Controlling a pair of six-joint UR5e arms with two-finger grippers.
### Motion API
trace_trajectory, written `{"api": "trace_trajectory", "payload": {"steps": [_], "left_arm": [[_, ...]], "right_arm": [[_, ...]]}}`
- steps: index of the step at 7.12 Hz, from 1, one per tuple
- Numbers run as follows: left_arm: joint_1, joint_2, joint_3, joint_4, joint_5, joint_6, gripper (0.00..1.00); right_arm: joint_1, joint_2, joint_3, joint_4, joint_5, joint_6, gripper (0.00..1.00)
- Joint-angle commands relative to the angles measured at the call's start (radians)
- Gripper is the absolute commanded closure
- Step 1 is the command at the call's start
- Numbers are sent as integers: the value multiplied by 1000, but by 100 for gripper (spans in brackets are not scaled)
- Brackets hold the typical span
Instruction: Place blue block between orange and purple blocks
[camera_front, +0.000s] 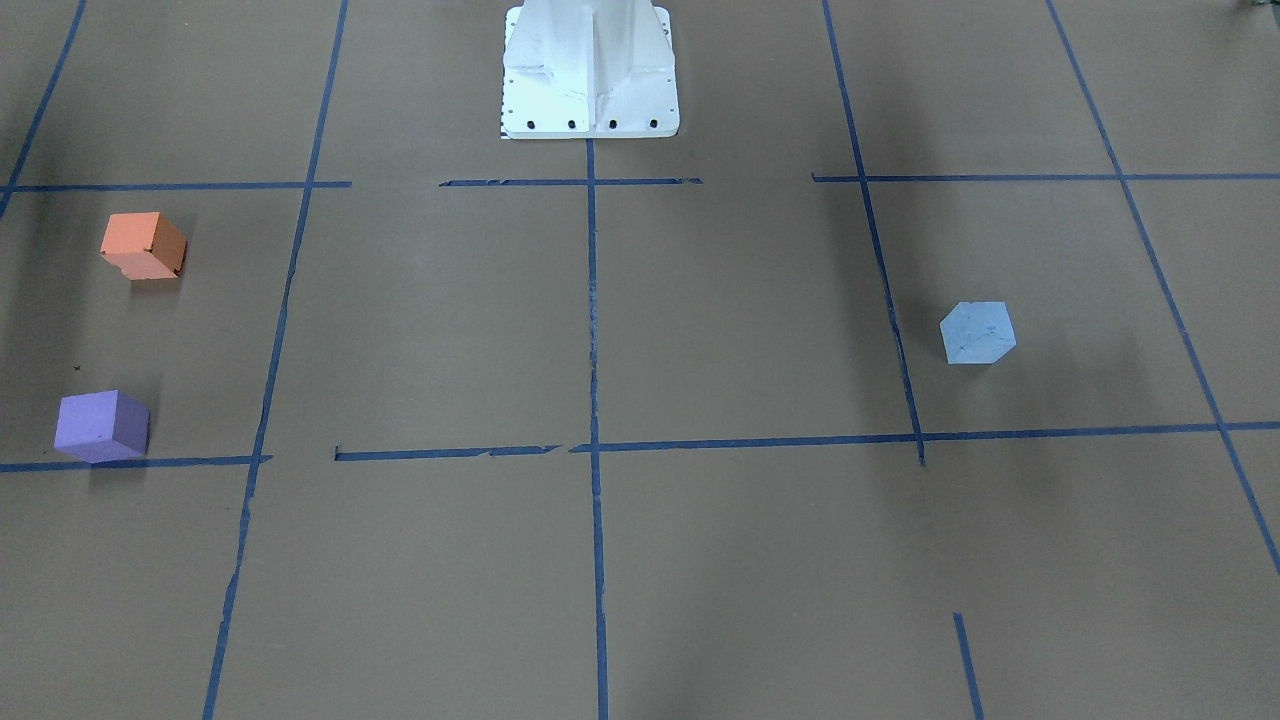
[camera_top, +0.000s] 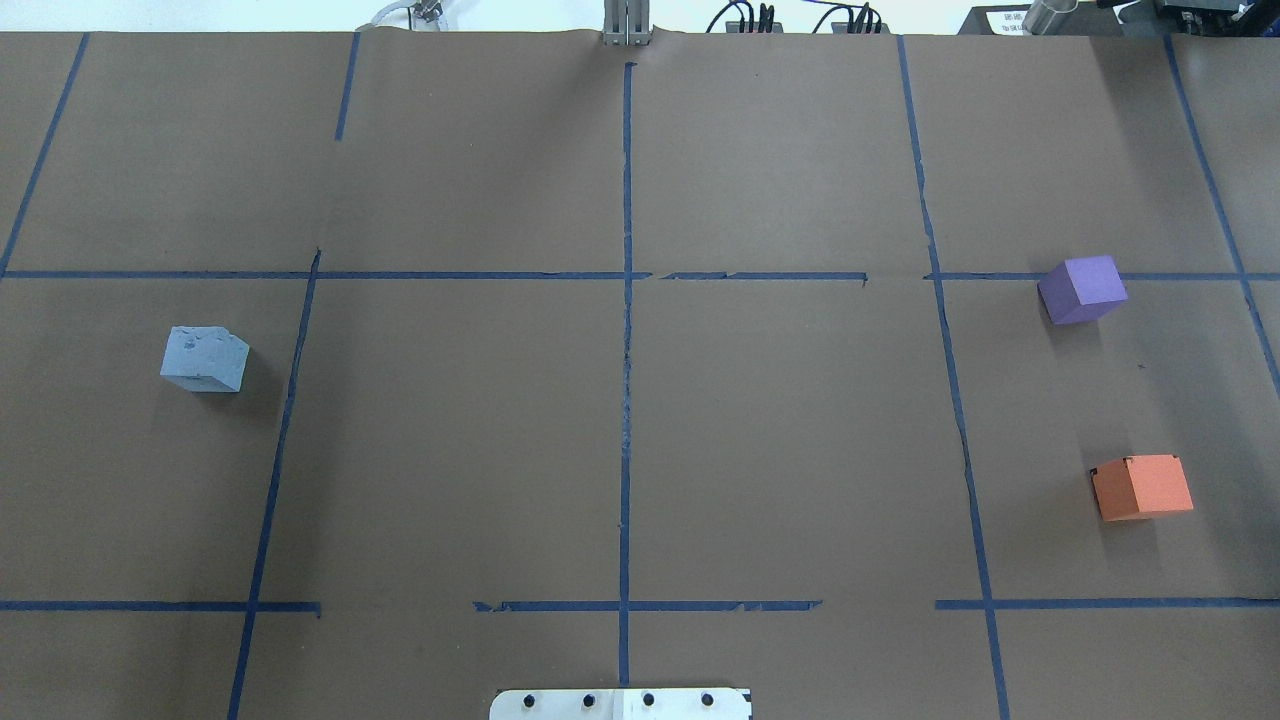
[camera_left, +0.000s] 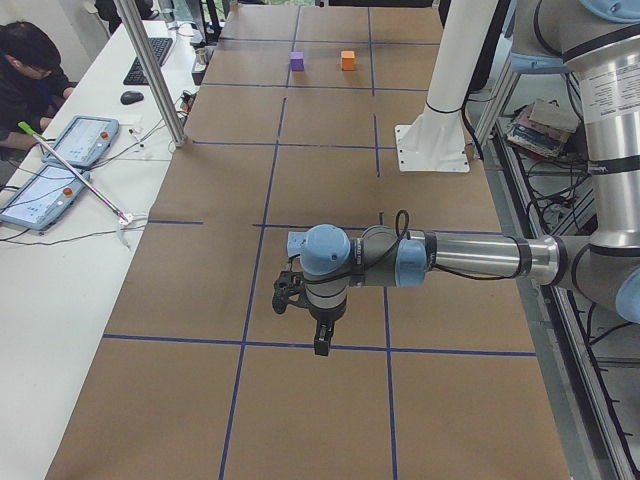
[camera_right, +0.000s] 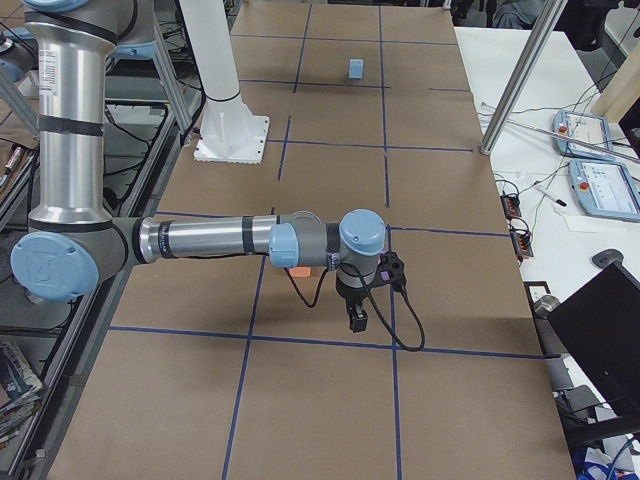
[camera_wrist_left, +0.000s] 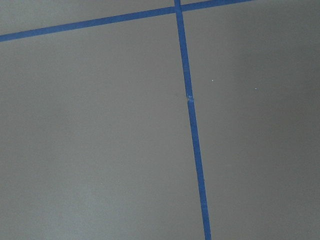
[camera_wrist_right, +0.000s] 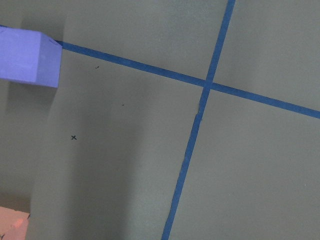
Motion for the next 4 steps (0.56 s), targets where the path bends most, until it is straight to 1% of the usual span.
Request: {"api": "trace_trajectory", "payload": {"steps": [1,3,4], "left_arm": [[0,0,-7,-9,-2,2,0],[14,-17,-7,-12,6,-2,0],[14,-73,-8,-13,3,-4,0]], "right_arm": [[0,-10,5,1,1,0,0],[0,-8,7,1,2,0,0],[0,-8,8,1,2,0,0]]}}
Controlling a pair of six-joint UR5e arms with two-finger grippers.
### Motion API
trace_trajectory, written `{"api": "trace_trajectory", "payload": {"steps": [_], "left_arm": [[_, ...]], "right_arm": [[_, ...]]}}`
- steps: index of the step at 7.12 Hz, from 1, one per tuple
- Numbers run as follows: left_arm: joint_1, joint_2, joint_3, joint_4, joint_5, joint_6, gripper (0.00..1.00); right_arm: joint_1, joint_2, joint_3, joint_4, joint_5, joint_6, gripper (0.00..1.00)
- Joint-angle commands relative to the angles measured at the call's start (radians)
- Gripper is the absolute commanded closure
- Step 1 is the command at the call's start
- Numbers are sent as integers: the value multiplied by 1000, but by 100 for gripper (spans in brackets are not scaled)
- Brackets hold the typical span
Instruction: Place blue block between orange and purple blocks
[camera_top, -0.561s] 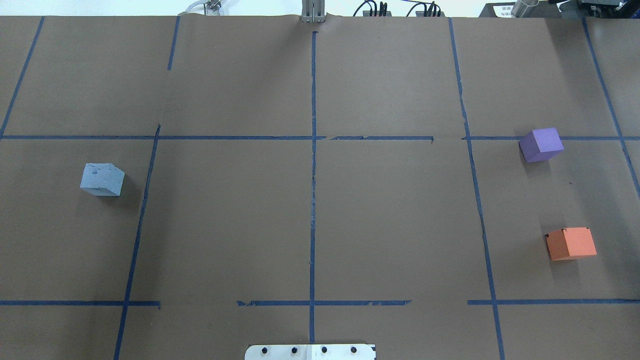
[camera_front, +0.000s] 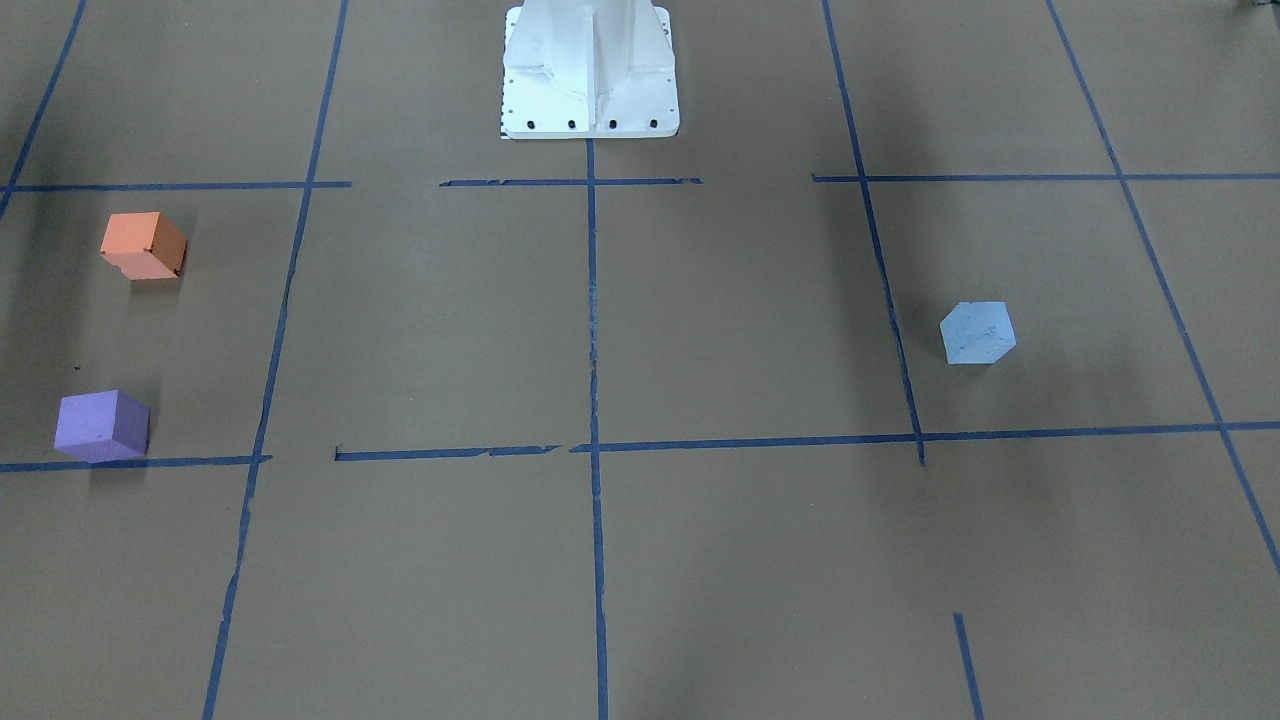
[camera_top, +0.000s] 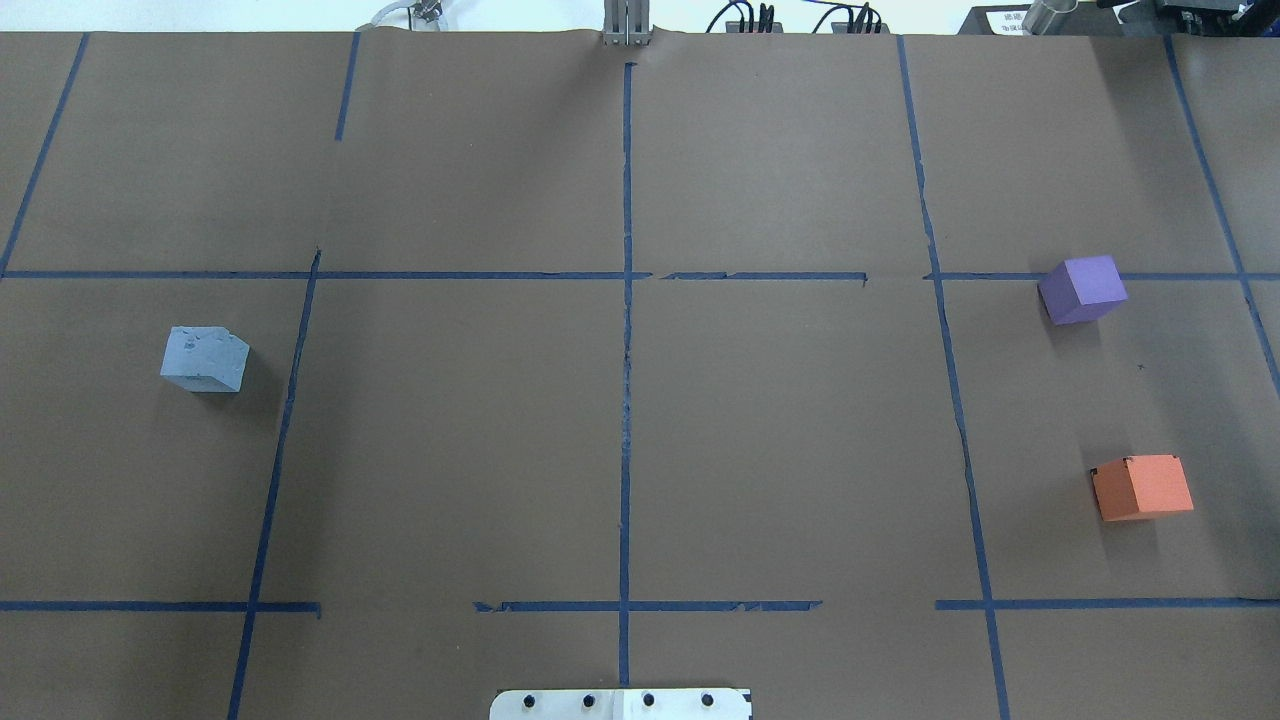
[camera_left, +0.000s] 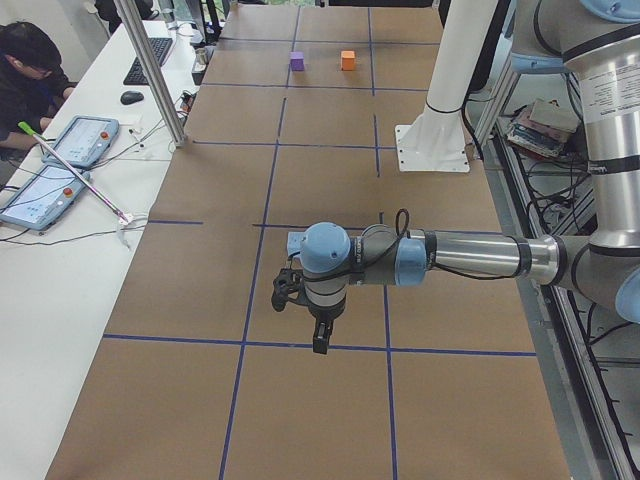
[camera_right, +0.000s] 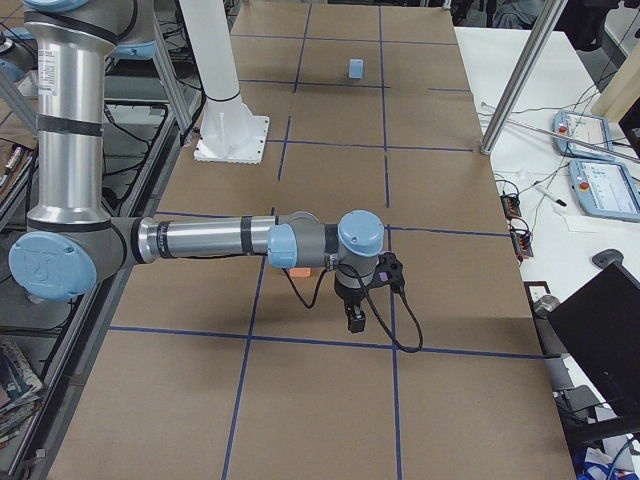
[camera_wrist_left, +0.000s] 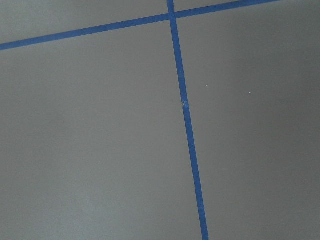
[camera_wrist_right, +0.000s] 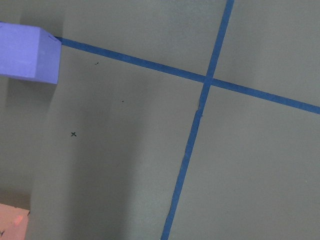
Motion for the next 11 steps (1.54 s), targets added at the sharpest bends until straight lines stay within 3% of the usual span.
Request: {"api": "trace_trajectory", "payload": {"steps": [1,2,4,6,8,10,11], "left_arm": [[5,-153,46,-34,-2,-6,0],[33,-228,101,-39,-6,-6,0],[116,-234,122,-176,-8,-10,0],[347,-235,104,-246,-20,-417,0],[457,-235,119,-439,-11,-756,0],[623,-243,126,-569,184,-1037,0],[662,-246,133,-585,202,-1068,0]], "right_arm": [[0,0,0,11,0,0,0],[0,0,-3,26,0,2,0],[0,0,-1,26,0,2,0],[0,-5,-3,26,0,2,0],[0,-6,-6,26,0,0,0],[0,-6,-9,26,0,0,0],[0,-11,-10,26,0,0,0]]}}
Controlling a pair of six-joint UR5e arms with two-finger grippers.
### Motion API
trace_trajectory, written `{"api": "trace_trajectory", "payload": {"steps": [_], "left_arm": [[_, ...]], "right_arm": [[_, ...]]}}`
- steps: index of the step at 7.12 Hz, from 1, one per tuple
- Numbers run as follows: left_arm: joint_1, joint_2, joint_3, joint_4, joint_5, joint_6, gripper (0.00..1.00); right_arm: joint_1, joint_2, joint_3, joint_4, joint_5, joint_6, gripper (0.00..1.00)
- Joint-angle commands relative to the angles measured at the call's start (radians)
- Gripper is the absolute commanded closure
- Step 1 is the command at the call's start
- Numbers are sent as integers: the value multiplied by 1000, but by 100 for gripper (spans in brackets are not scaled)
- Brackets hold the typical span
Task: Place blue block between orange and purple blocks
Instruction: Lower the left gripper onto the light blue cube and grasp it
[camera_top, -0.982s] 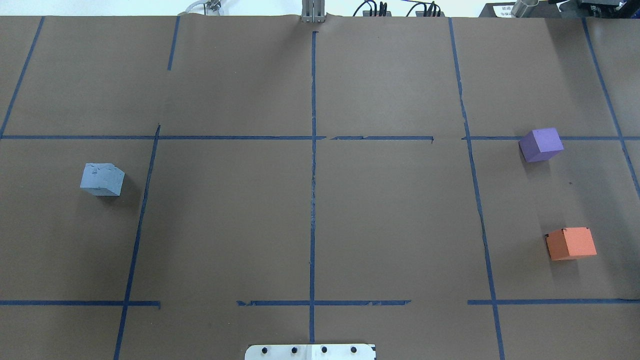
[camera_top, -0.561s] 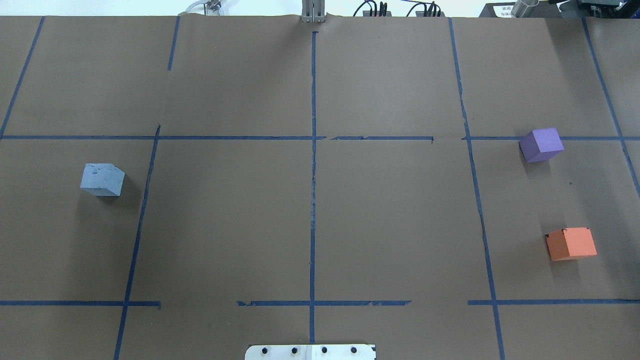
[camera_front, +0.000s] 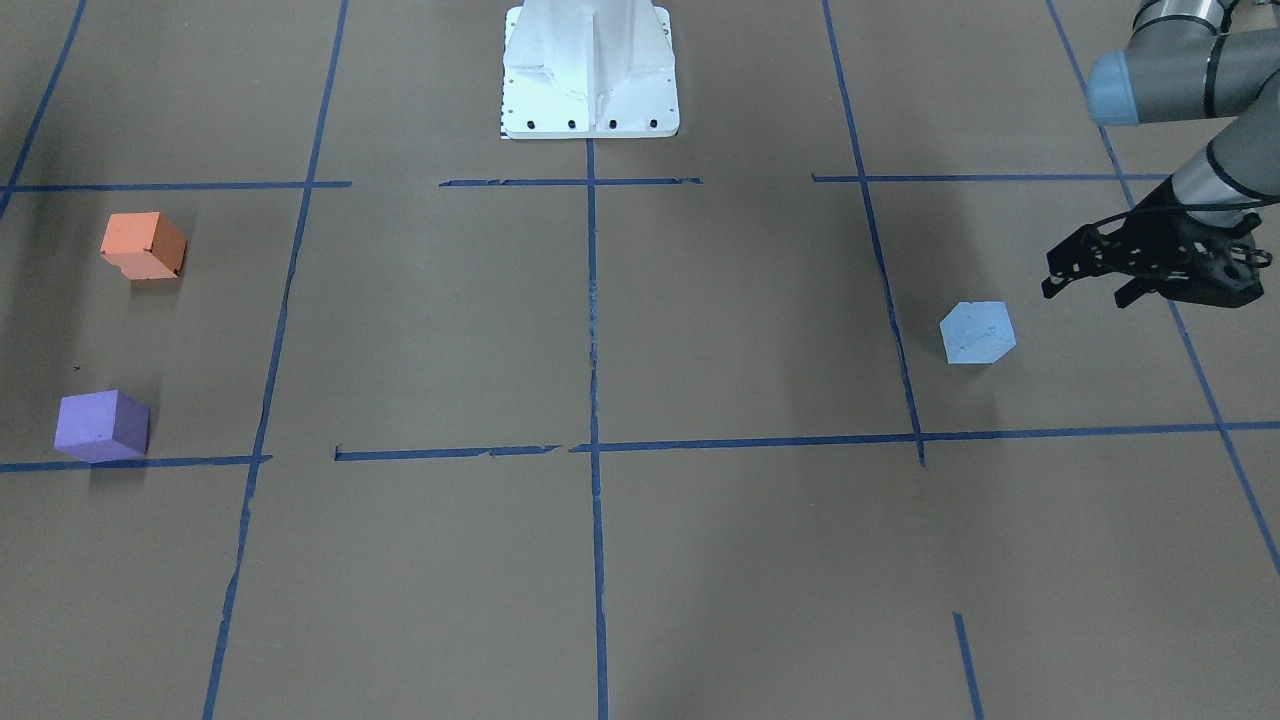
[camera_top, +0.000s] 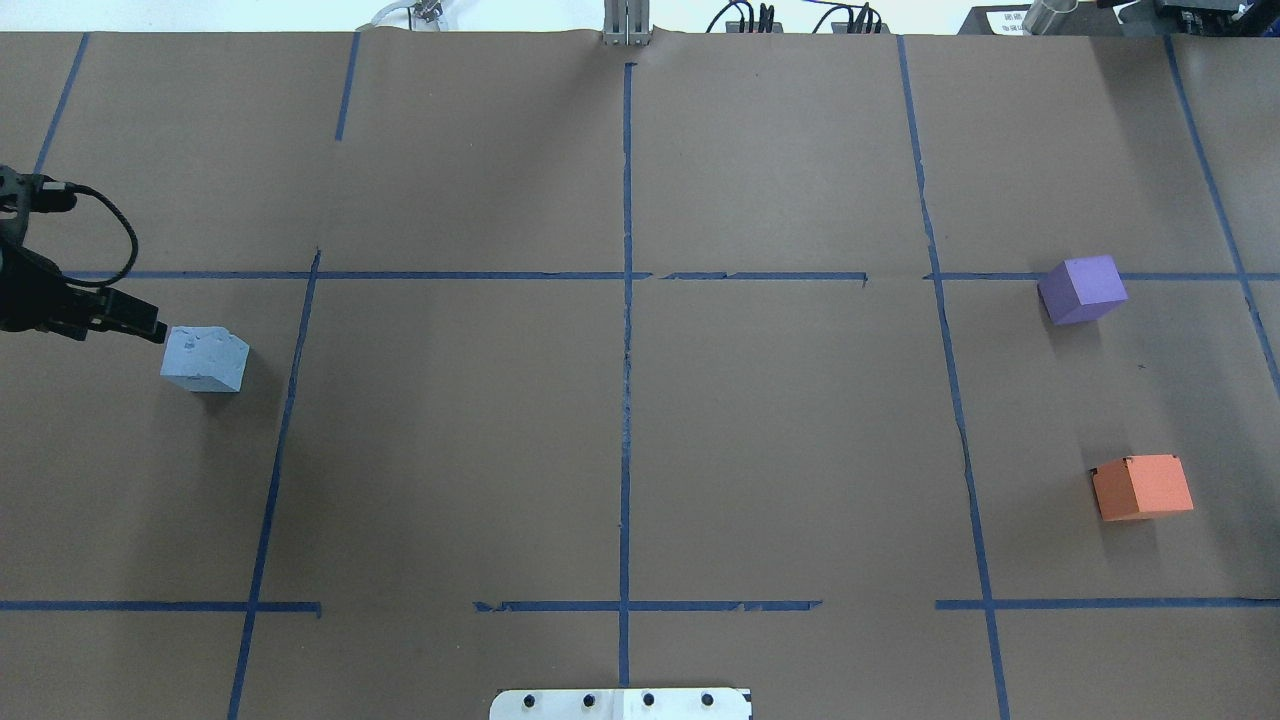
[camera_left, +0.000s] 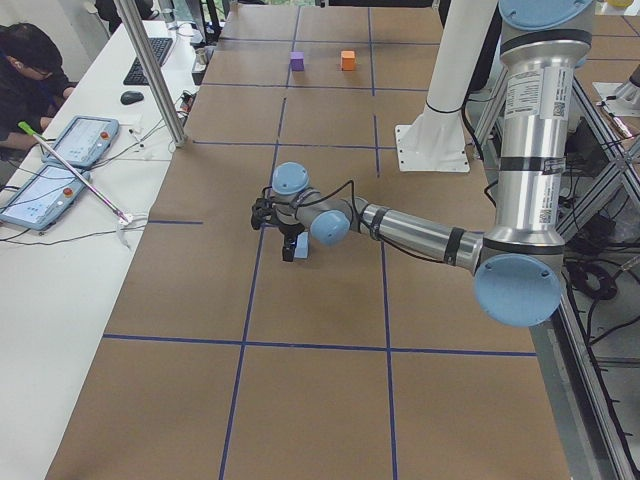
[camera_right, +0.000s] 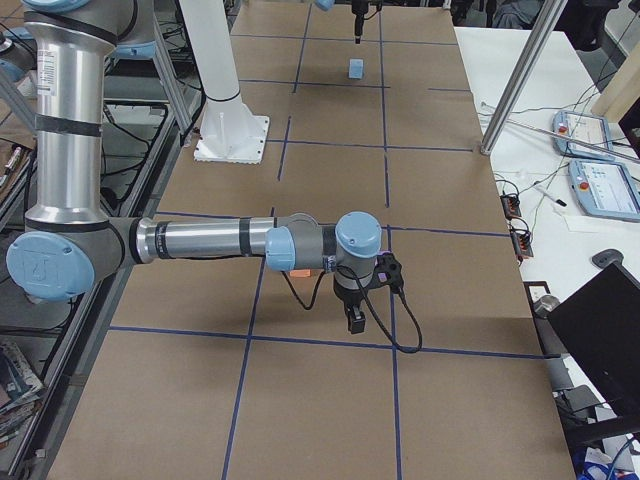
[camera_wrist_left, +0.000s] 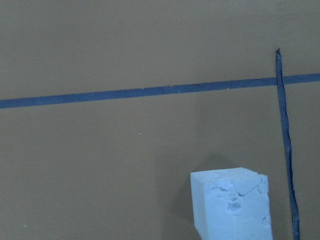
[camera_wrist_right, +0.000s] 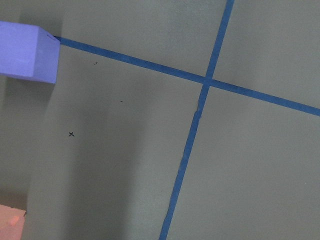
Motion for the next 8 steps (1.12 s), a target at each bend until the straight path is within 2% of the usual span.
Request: {"api": "trace_trajectory", "payload": {"steps": [1,3,5,6,7,8], "left_arm": [[97,-45,26,-43,62,-134,0],[154,-76,93,-46,145,-151,0],[164,-77,107,-38,155,-145,0],[164,-78,115,-36,155,-144,5],[164,-80,110,-33,148,-144,56],[164,-80,97,-32,144,-144,78]], "right_arm": [[0,-5,0,0,0,0,0],[0,-6,0,0,0,0,0],[0,-8,-3,0,0,0,0],[0,-8,-3,0,0,0,0],[0,-8,-2,0,0,0,0],[0,-8,-3,0,0,0,0]]}}
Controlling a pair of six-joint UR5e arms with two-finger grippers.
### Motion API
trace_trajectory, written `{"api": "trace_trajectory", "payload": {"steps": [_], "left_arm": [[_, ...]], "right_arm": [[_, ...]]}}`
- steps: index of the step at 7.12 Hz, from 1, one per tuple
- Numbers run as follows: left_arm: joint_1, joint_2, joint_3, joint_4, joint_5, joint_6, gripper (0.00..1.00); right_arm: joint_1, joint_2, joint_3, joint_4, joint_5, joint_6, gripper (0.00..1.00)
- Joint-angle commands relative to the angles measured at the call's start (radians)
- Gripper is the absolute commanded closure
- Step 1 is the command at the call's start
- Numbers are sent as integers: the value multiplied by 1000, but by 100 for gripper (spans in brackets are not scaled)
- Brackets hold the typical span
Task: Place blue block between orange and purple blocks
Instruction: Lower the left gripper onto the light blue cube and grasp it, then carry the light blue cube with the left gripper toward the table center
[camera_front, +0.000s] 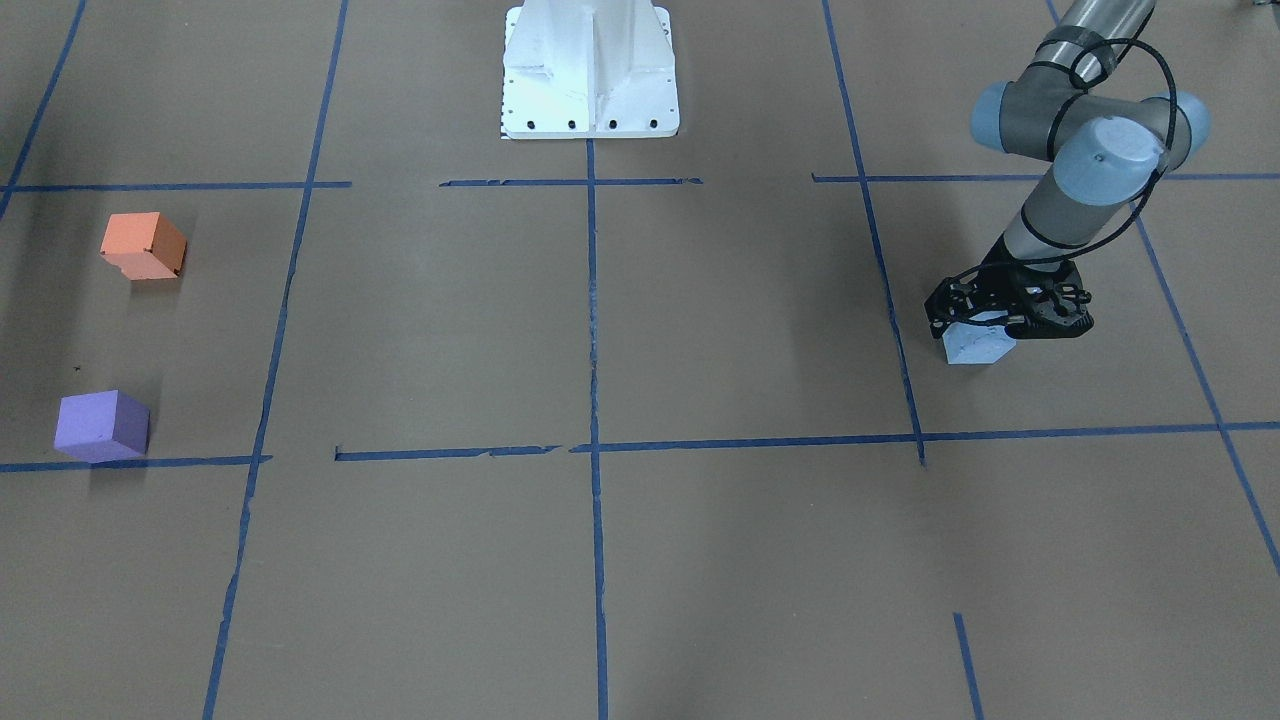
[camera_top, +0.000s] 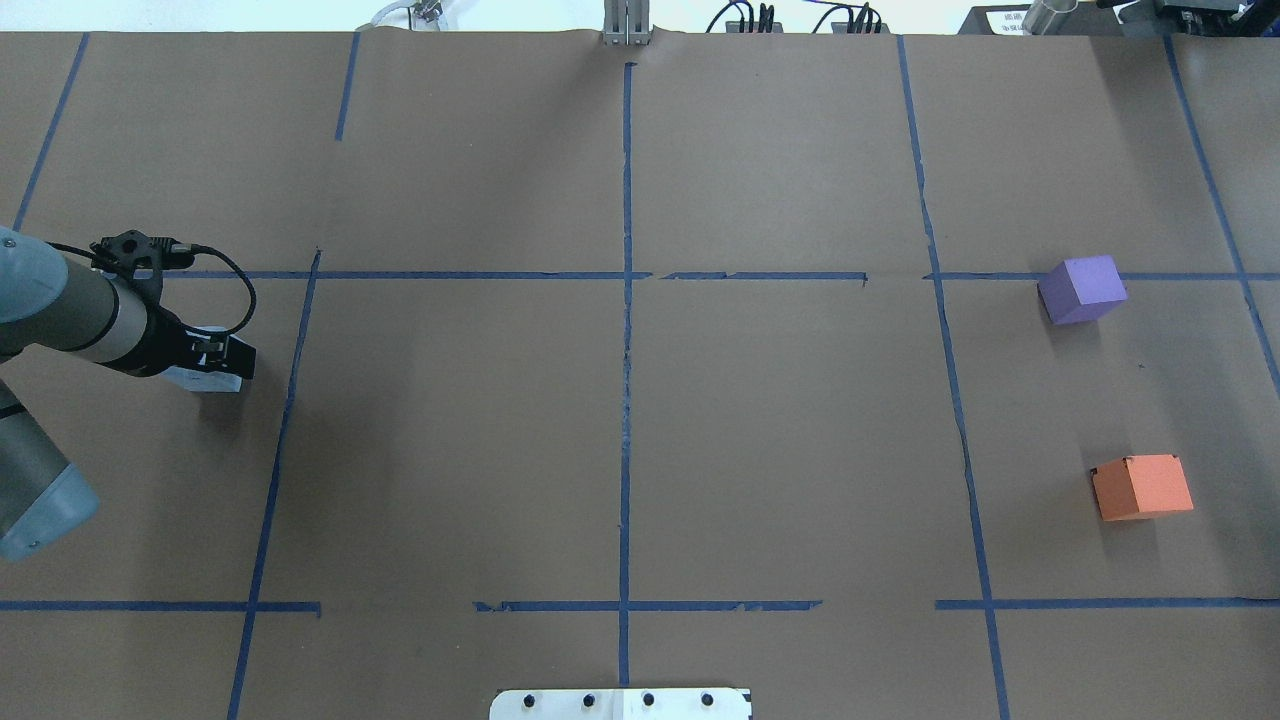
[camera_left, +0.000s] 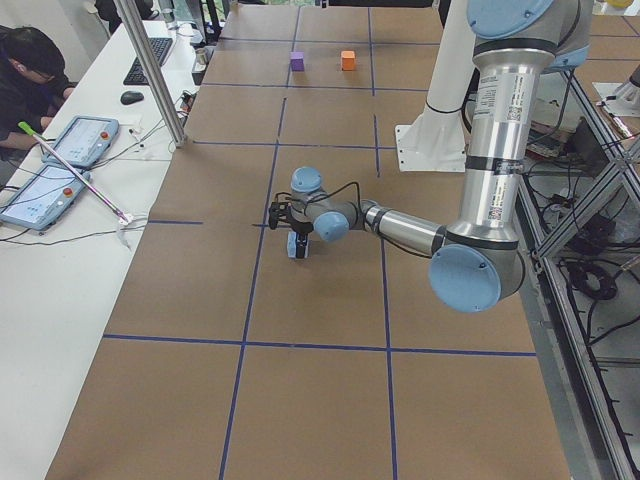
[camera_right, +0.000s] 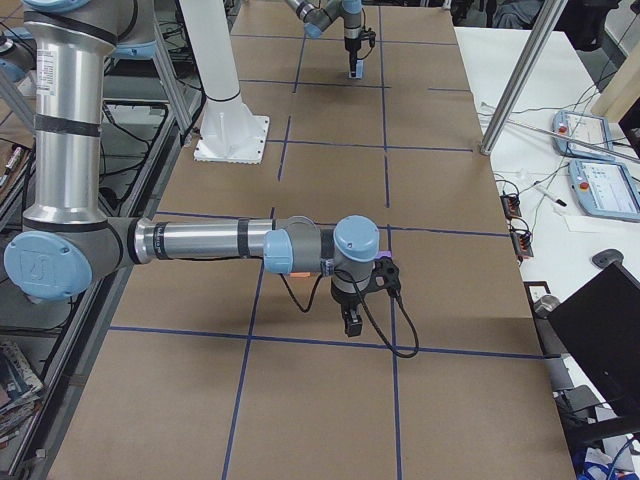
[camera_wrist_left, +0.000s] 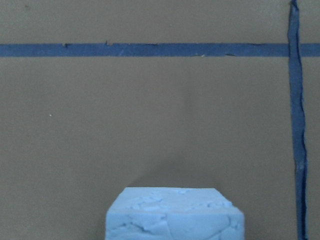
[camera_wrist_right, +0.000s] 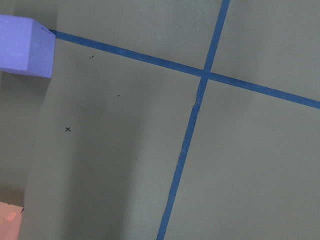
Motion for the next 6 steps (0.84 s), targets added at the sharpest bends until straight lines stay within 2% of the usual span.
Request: {"api": "trace_trajectory", "payload": {"steps": [1,2,3,4,6], "left_arm": [[-9,-8,-33,21,-9,0,78],[-9,-75,-79,145,-7,0,78],[-9,-225,-105,356,-4,-7,78],[5,-372,-101,506,0,-13,76],[104,-503,-73,521,3,-54,73]], "right_arm": [[0,0,1,0,0,0,0],[0,0,1,0,0,0,0],[0,0,1,0,0,0,0],[0,0,1,0,0,0,0],[2,0,1,0,0,0,0]]}}
